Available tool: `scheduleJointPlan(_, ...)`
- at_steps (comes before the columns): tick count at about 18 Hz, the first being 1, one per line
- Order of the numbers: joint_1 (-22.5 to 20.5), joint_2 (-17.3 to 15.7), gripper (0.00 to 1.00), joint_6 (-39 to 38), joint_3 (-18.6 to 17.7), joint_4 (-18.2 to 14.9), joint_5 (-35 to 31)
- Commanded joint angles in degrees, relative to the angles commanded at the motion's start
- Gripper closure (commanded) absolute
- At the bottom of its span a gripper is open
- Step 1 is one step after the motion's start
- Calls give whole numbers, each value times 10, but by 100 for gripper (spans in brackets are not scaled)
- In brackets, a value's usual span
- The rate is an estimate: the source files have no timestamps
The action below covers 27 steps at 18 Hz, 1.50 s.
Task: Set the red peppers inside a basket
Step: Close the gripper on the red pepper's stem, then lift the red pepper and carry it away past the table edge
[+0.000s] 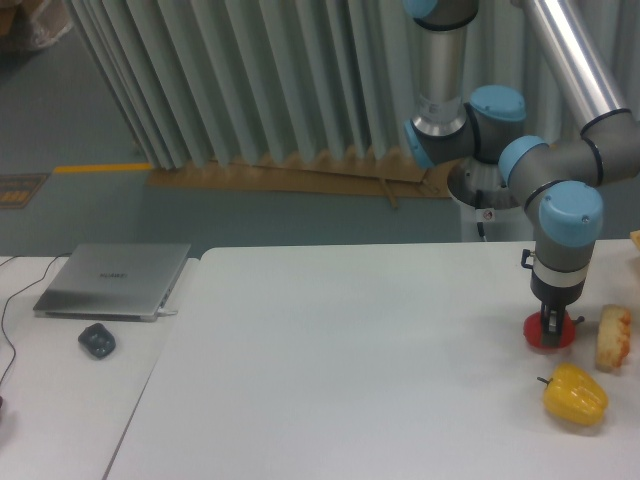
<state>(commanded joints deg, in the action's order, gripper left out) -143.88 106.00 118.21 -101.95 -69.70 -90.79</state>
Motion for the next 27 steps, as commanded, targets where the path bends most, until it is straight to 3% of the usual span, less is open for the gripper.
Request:
scheduleJointPlan(14,-23,-57,43,20,6,-3,1)
scheduleJointPlan(20,-83,-67,45,93,11,-11,57)
scheduleJointPlan(27,-138,-83,45,161,17,-18,60)
